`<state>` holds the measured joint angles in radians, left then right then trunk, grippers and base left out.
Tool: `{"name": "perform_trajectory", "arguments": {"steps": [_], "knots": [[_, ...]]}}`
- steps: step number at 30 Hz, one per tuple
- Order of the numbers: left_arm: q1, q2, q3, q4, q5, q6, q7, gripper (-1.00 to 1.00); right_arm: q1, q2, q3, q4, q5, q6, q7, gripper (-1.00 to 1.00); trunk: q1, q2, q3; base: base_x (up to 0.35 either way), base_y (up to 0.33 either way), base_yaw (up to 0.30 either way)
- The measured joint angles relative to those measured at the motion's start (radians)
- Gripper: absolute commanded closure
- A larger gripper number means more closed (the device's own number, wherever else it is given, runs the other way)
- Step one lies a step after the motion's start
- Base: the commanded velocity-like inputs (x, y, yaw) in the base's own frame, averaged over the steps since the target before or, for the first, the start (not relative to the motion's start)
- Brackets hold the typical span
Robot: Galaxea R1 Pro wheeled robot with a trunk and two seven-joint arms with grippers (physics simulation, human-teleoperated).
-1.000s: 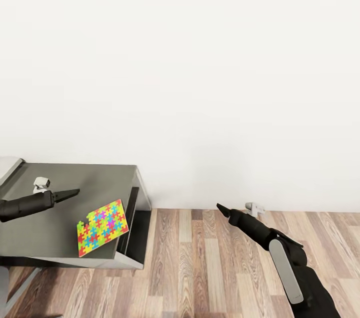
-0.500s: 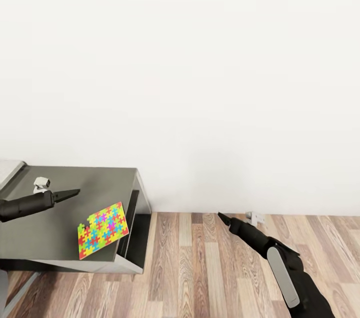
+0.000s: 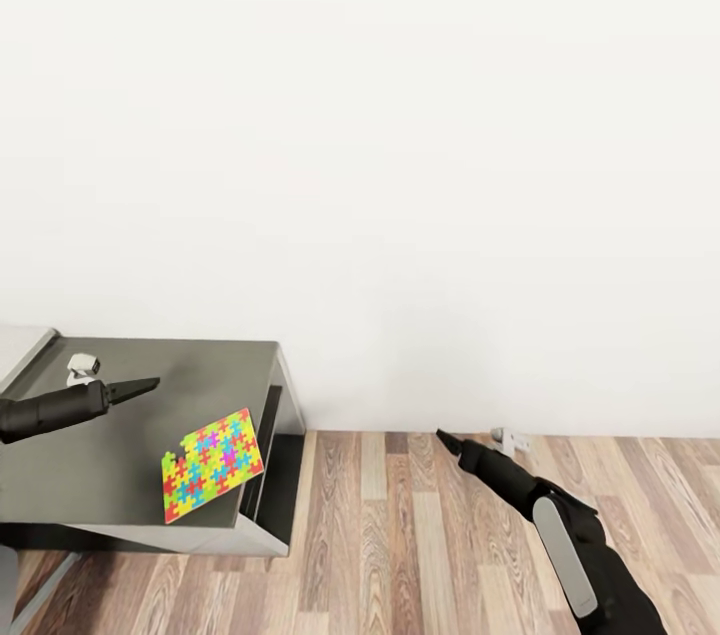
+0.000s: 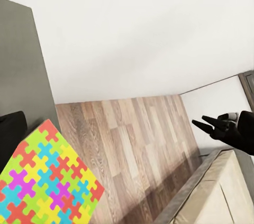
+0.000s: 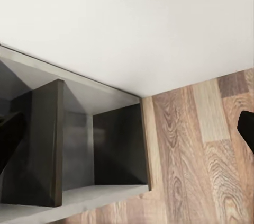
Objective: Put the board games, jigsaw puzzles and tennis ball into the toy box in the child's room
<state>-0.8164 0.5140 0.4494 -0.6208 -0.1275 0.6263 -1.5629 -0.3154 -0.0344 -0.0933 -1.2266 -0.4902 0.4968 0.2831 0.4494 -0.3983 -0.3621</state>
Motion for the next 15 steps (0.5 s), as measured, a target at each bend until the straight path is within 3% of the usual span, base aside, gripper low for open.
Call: {"name": "perform_trajectory", "arguments": {"steps": [7, 15], "knots": [[0.0, -0.001, -0.001, 0.0, 0.0, -0.002, 0.0, -1.0, 0.0, -0.001, 0.0, 0.015, 0.001, -0.042, 0.001, -1.0, 0.0, 0.0, 0.011, 0.0, 0.002, 0.0], [0.0, -0.001, -0.001, 0.0, 0.0, -0.003, 0.0, -1.0, -0.011, -0.012, 0.0, 0.134, 0.006, -0.09, 0.001, -1.0, 0.0, 0.0, 0.024, 0.0, 0.0, 0.0]]}}
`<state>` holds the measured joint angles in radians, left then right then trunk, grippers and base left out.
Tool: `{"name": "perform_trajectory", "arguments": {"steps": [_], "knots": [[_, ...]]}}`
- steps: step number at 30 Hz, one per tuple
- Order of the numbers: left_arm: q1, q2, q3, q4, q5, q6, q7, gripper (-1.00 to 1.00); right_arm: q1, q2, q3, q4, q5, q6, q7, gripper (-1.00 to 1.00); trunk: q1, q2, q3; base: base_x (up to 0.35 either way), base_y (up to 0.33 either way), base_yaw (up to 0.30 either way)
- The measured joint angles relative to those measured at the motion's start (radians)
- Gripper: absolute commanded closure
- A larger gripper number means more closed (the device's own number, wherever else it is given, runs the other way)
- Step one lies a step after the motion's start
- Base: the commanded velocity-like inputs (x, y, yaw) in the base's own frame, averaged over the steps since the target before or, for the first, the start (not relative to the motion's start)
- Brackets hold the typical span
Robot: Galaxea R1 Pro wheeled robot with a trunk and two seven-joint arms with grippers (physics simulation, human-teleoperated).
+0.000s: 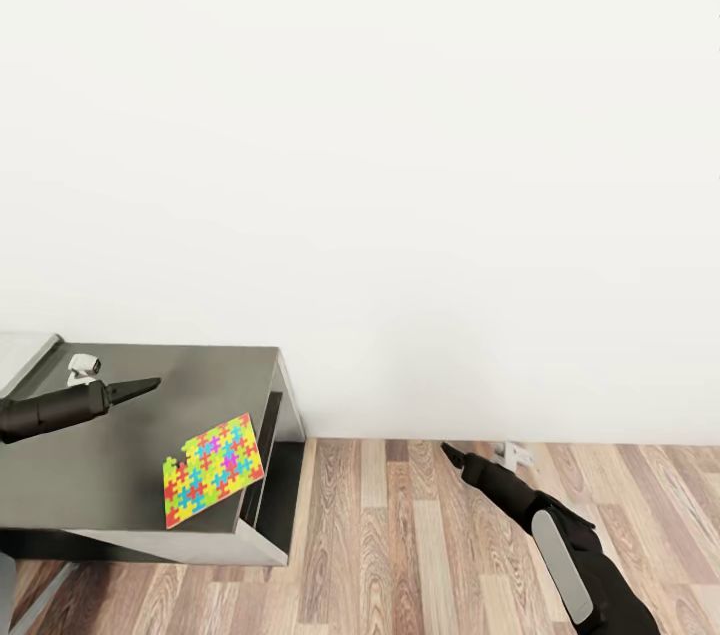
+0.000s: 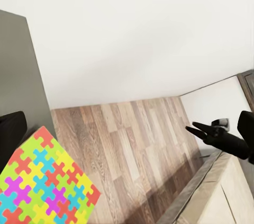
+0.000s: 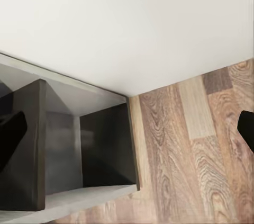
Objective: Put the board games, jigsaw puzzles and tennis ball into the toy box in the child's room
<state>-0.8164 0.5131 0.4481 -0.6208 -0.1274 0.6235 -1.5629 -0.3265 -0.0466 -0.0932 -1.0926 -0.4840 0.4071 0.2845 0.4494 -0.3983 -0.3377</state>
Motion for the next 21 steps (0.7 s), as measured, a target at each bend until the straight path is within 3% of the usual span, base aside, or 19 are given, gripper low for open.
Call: {"name": "perform_trajectory", "arguments": {"steps": [6, 21], "knots": [[0.0, 0.0, 0.0, 0.0, 0.0, -0.002, 0.0, -1.0, -0.007, -0.005, 0.0, 0.026, 0.001, -0.035, 0.0, -1.0, 0.0, 0.0, 0.01, 0.0, 0.0, 0.0], [0.0, -0.001, 0.0, 0.0, 0.0, -0.002, 0.0, -1.0, -0.007, -0.006, 0.002, 0.031, 0.001, -0.04, 0.0, -1.0, 0.0, 0.0, 0.034, 0.0, 0.052, 0.0]]}}
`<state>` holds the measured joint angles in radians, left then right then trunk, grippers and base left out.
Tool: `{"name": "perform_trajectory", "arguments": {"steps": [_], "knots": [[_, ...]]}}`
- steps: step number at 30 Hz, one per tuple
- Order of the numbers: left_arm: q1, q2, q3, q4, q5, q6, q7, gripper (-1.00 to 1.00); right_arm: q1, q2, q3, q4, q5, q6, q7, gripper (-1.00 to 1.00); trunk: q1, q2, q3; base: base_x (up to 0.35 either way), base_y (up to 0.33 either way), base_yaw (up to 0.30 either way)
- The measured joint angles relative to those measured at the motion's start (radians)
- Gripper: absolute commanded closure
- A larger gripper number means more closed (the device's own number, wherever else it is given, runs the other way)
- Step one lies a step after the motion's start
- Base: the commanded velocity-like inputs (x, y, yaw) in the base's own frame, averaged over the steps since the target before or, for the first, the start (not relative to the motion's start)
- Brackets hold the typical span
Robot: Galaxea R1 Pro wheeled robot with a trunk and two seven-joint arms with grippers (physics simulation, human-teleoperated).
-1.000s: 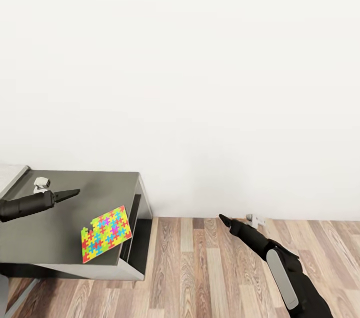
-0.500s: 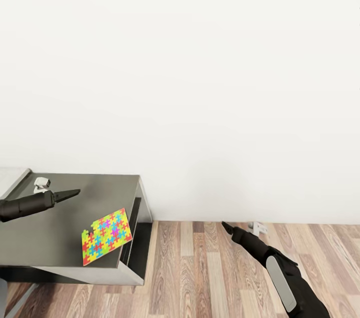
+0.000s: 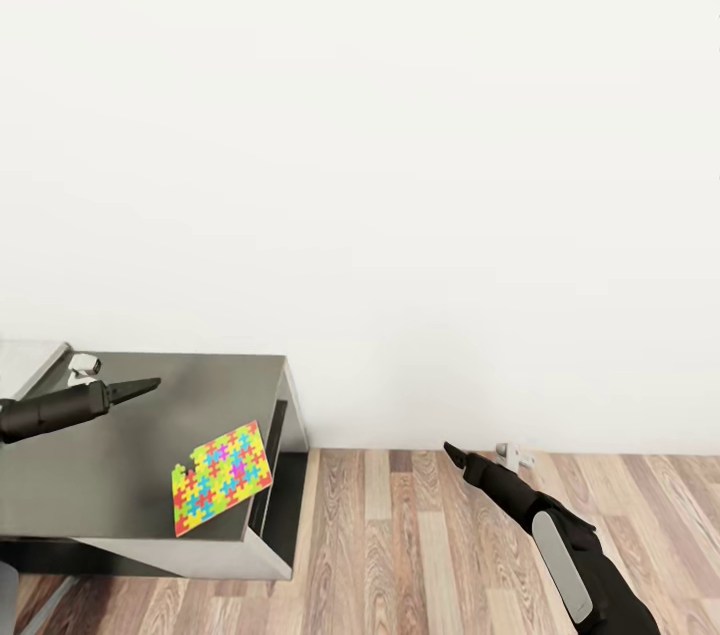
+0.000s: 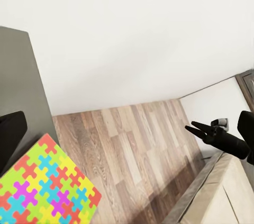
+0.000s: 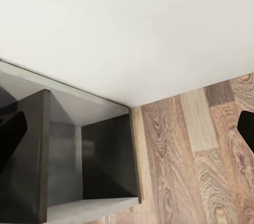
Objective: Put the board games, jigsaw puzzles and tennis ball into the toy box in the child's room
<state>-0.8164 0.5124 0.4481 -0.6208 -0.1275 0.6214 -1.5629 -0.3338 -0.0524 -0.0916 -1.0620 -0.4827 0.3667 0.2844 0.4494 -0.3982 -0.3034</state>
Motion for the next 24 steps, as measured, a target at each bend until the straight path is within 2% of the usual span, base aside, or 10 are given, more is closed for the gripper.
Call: {"name": "perform_trajectory", "arguments": {"steps": [24], "knots": [[0.0, -0.001, -0.001, 0.0, 0.0, -0.001, 0.0, -1.0, 0.0, 0.0, 0.002, 0.001, 0.0, 0.0, 0.0, -1.0, 0.0, 0.0, 0.039, 0.0, 0.003, 0.0]]}}
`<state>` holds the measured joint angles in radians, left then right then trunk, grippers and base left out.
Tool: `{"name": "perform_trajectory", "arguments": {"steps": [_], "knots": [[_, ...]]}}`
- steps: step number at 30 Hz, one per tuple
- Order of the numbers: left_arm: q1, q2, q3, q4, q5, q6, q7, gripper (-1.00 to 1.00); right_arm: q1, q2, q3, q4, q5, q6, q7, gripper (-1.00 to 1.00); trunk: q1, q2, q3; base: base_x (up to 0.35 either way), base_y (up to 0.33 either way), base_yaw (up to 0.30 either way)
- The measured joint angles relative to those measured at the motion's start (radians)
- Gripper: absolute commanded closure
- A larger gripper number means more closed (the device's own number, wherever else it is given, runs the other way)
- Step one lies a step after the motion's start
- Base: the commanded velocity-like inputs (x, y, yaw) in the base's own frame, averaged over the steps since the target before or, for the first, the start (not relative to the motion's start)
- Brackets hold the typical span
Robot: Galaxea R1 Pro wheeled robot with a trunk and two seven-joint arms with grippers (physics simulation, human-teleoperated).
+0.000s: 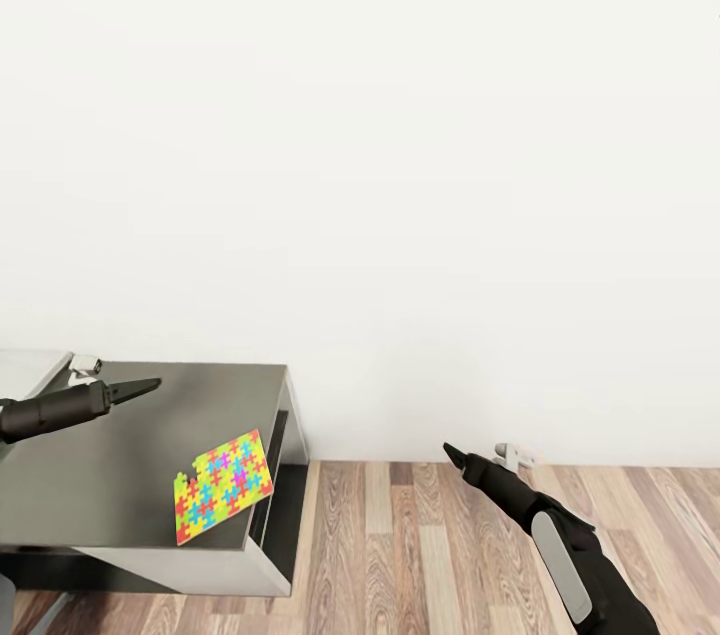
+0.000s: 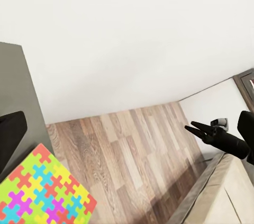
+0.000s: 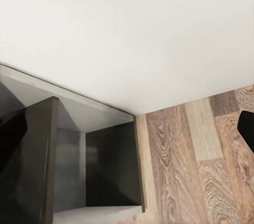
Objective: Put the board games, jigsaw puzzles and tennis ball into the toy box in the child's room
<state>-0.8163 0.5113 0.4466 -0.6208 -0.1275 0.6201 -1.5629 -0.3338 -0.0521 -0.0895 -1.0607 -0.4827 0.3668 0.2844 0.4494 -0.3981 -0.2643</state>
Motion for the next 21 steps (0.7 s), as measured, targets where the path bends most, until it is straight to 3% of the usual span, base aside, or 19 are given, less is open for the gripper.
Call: {"name": "perform_trajectory", "arguments": {"steps": [21], "knots": [[0.0, -0.004, -0.002, -0.001, 0.0, 0.0, 0.0, -1.0, 0.0, 0.0, -0.001, 0.0, 0.0, 0.0, 0.0, -1.0, 0.0, 0.0, 0.034, 0.0, 0.0, 0.0]]}}
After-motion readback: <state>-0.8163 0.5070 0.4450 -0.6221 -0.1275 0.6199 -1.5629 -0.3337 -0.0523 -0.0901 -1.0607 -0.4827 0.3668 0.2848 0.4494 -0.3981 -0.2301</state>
